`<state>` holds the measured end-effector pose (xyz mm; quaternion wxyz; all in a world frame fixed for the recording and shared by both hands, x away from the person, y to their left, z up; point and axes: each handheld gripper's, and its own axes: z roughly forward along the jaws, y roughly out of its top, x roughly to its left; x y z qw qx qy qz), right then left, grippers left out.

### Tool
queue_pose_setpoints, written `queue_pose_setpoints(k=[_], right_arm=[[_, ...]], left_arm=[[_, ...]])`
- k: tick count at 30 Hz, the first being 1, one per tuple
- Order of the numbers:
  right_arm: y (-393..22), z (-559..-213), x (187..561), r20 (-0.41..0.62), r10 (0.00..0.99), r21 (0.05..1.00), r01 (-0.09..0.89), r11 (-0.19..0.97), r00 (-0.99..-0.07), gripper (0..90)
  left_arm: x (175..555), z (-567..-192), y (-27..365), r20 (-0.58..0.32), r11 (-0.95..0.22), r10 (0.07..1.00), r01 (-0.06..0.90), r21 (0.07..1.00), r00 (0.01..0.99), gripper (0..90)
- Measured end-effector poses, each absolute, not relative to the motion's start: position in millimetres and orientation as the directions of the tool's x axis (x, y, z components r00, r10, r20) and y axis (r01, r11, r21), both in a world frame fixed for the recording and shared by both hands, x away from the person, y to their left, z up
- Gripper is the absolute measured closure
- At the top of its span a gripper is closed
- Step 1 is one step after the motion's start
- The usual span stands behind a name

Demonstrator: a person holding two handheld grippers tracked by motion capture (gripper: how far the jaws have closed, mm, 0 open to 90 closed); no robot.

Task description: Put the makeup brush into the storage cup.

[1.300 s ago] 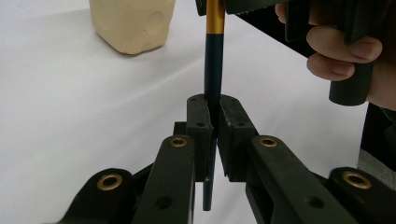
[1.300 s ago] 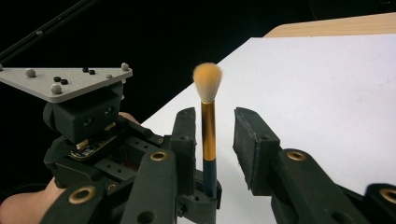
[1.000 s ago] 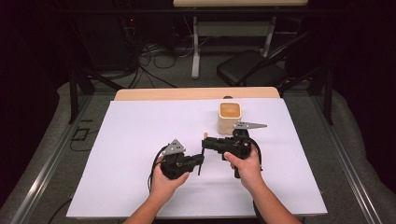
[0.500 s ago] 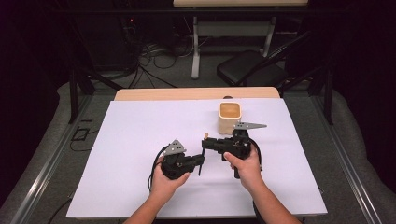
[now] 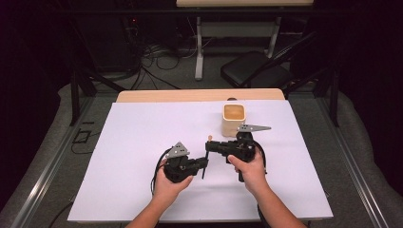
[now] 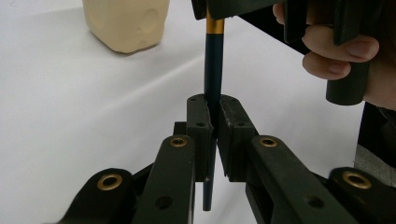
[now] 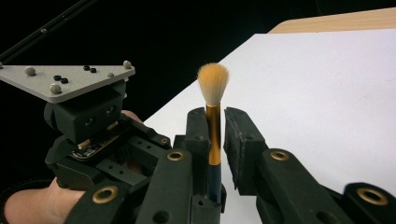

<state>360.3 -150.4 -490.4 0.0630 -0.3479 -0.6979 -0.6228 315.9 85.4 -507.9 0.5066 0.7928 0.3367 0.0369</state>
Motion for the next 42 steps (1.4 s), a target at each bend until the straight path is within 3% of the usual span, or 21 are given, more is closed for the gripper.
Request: queue_pose_setpoints(k=[30, 42], right_arm=[[-153.0, -489.8, 360.5, 0.528, 0.405, 0.823, 0.567, -0.028, -0.747, 83.5], [-154.0, -490.6, 360.1, 0.515, 0.417, 0.830, 0.558, -0.022, -0.749, 83.6]], left_arm=[[315.7, -507.8, 86.8, -0.302, -0.231, 0.567, 0.501, 0.834, 0.766, 82.5], [315.3, -508.2, 90.9, -0.314, -0.207, 0.574, 0.505, 0.838, 0.757, 71.9]])
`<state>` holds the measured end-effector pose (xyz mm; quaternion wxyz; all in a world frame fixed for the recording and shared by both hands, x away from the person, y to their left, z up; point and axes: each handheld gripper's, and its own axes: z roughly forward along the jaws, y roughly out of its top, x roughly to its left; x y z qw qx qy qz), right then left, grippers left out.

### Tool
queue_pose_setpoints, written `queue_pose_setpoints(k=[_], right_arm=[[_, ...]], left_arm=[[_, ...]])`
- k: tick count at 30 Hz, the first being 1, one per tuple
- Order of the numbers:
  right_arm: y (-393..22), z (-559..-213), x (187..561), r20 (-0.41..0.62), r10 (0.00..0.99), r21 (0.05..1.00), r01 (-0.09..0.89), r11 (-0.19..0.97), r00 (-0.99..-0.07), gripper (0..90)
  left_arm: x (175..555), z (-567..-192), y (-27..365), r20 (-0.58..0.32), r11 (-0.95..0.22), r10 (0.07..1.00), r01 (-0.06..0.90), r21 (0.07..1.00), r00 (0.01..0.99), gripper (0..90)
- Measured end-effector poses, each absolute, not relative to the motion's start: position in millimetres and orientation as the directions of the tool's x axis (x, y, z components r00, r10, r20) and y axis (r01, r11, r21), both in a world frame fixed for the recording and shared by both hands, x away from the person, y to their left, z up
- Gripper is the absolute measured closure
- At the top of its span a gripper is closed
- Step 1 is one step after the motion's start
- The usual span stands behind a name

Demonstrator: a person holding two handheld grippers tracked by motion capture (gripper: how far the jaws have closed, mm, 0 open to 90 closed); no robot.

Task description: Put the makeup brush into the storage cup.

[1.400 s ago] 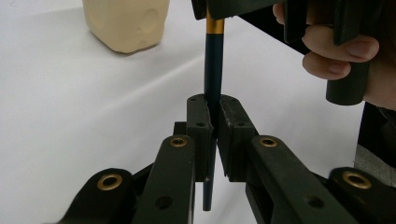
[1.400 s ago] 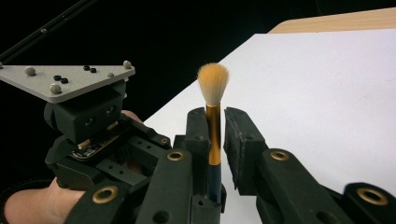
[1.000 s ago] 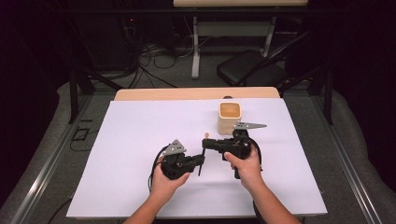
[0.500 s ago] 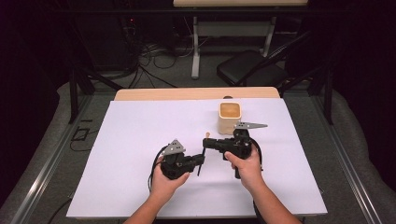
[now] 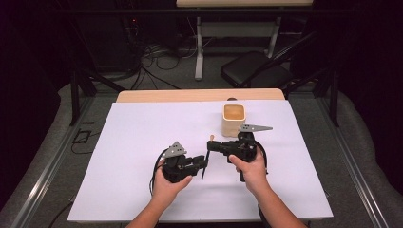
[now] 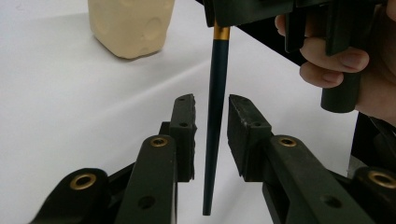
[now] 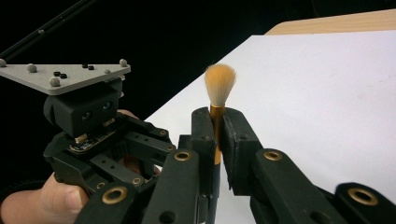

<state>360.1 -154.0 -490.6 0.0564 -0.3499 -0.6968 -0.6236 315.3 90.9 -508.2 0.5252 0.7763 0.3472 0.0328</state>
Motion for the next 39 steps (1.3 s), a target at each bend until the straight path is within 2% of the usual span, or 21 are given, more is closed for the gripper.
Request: queue_pose_setpoints(k=[21, 39], right_arm=[[-162.2, -488.6, 360.7, 0.498, 0.444, 0.840, 0.542, -0.031, -0.745, 83.6], [-168.4, -484.2, 363.2, 0.482, 0.467, 0.847, 0.531, -0.030, -0.742, 83.6]], left_arm=[[314.3, -507.2, 101.5, -0.286, -0.201, 0.601, 0.487, 0.850, 0.746, 62.7], [317.7, -506.6, 109.4, -0.259, -0.176, 0.649, 0.472, 0.864, 0.716, 45.1]])
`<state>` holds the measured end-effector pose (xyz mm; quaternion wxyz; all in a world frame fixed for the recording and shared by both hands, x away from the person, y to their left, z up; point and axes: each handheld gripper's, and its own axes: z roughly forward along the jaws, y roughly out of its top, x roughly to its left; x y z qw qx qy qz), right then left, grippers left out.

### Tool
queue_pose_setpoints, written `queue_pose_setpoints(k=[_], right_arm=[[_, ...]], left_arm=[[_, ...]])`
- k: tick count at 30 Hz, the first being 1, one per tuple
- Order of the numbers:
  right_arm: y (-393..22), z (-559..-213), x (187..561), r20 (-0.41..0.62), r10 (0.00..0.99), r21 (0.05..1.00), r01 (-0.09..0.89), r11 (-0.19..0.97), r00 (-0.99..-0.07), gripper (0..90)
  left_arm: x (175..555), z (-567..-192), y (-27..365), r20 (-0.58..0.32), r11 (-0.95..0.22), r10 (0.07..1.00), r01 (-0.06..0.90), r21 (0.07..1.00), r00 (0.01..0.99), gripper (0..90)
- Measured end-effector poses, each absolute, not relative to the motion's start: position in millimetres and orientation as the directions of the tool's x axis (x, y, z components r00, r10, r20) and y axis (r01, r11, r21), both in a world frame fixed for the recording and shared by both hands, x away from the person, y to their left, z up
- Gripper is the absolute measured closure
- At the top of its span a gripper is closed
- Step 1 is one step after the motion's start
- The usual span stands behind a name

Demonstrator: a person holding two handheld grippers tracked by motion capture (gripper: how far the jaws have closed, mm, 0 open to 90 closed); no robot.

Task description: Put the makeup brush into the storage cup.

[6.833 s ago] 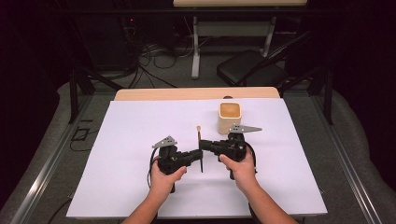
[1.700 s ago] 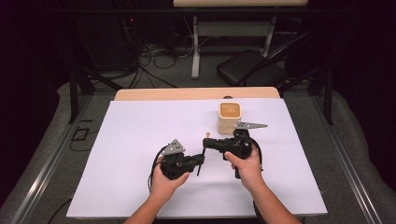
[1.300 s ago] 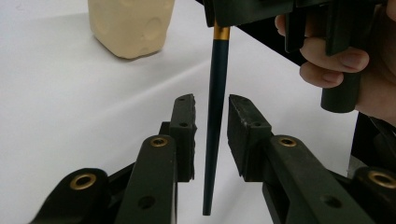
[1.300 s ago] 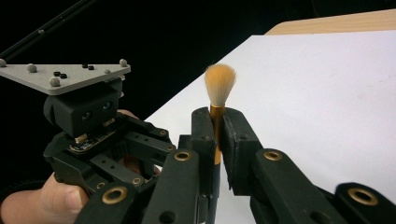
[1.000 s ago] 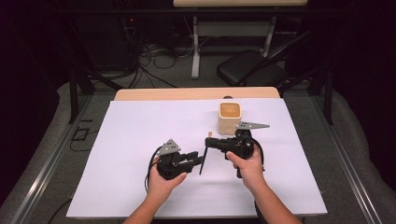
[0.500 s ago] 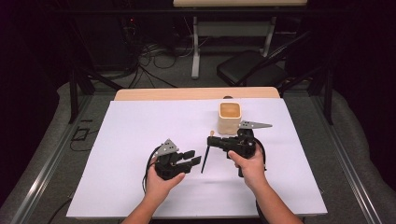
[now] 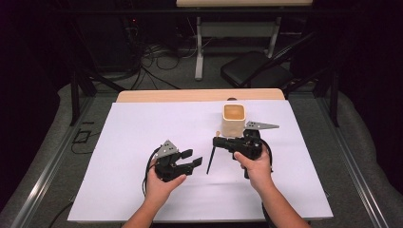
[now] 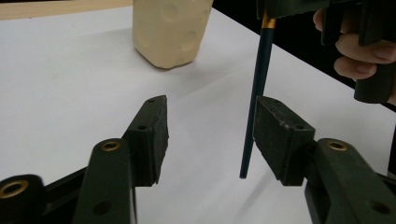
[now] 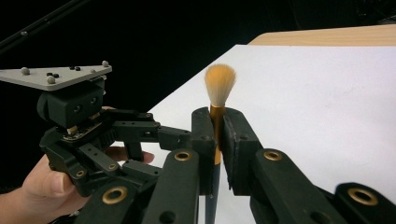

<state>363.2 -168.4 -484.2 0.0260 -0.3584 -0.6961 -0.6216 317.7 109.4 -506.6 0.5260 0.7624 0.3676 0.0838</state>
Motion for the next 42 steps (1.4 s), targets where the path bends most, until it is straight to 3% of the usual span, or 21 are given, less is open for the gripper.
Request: queue_pose_setpoints(k=[10, 42], right_arm=[[-177.0, -477.4, 368.7, 0.452, 0.502, 0.859, 0.512, -0.020, -0.737, 83.7], [-185.9, -446.3, 379.4, 0.354, 0.568, 0.893, 0.449, 0.032, -0.743, 83.7]], left_arm=[[321.5, -507.3, 116.0, -0.226, -0.173, 0.701, 0.469, 0.866, 0.676, 37.9], [327.8, -508.7, 126.3, -0.197, -0.189, 0.738, 0.479, 0.857, 0.645, 34.8]])
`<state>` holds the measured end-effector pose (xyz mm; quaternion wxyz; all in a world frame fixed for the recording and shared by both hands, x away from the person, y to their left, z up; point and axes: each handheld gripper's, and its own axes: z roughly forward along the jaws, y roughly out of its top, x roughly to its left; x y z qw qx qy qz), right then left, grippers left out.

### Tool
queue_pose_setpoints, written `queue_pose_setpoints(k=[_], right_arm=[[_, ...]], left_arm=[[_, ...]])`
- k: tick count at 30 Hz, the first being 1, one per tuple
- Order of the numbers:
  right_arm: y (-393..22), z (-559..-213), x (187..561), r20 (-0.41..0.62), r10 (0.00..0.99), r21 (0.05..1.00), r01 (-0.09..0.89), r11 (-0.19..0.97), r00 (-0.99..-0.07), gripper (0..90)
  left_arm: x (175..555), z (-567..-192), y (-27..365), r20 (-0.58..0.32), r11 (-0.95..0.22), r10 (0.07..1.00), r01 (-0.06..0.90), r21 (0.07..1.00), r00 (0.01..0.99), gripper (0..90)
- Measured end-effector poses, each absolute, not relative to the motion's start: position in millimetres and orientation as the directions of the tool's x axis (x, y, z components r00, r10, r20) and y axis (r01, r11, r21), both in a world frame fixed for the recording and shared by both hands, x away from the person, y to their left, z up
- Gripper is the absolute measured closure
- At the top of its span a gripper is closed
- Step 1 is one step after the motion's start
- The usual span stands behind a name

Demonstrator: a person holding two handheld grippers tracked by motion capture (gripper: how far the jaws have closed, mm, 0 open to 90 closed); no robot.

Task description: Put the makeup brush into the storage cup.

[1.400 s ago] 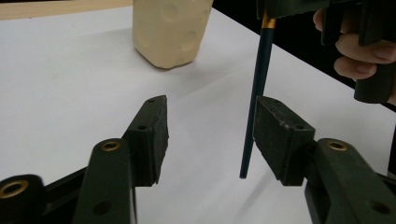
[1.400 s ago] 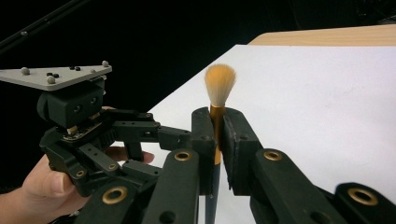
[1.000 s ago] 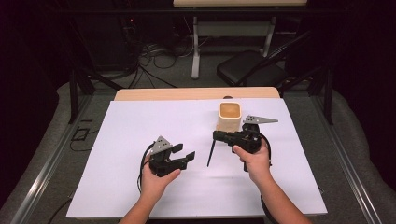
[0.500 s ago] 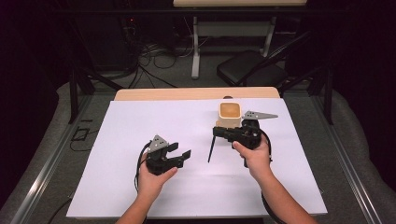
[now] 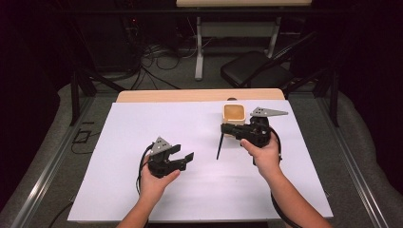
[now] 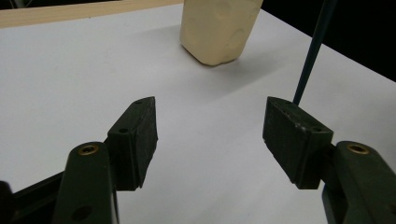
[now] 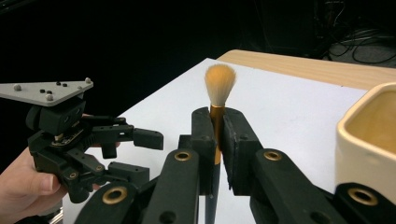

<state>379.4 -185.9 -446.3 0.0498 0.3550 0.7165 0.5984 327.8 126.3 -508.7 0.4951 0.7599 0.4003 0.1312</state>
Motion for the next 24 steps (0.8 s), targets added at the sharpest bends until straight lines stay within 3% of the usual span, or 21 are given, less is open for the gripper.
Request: queue_pose_setpoints(k=[24], right_arm=[[-196.8, -424.5, 386.7, 0.278, 0.616, 0.915, 0.398, 0.063, -0.737, 83.7]], left_arm=[[325.7, -508.1, 126.8, -0.173, -0.201, 0.757, 0.477, 0.855, 0.630, 32.4]])
